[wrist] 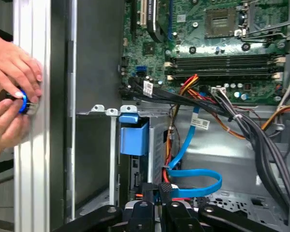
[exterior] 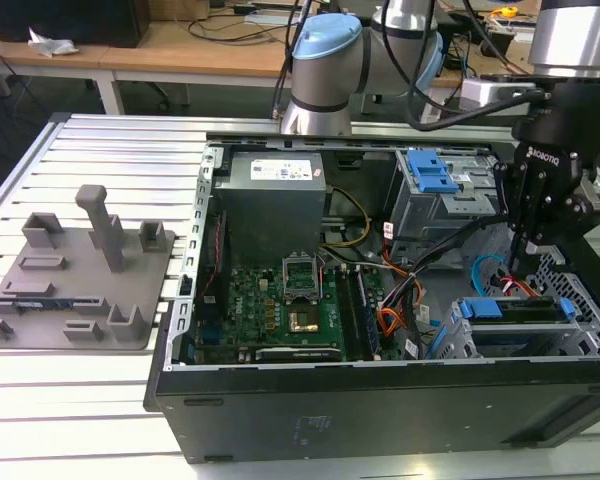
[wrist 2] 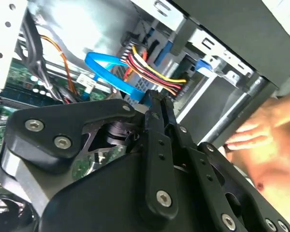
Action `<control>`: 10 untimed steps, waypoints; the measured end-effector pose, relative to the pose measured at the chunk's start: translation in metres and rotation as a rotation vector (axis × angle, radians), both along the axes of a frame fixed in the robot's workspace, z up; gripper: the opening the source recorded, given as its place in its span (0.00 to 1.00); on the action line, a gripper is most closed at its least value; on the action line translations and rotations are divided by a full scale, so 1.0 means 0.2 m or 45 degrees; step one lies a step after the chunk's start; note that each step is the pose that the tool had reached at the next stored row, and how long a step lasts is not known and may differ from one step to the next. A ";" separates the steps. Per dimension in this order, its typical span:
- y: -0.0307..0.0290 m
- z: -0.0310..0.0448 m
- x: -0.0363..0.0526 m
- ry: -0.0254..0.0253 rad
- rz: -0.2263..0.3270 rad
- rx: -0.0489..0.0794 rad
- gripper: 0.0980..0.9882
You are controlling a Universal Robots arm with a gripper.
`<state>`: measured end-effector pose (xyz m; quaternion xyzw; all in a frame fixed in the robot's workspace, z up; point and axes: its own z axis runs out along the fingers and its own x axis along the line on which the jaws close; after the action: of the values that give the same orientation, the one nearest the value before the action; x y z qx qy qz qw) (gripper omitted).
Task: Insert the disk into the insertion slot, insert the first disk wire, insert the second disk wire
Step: 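Insert the second disk wire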
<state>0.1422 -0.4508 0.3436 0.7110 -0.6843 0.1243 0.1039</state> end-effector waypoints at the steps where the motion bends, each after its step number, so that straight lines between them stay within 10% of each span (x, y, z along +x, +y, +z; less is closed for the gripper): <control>1: -0.006 0.001 0.000 0.0000 0.000 0.030 0.07; 6: -0.046 0.003 0.000 0.0000 0.000 0.110 0.07; 10: -0.095 0.004 0.000 0.0000 0.000 0.141 0.07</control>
<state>0.1422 -0.4698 0.3443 0.7156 -0.6901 0.0863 0.0644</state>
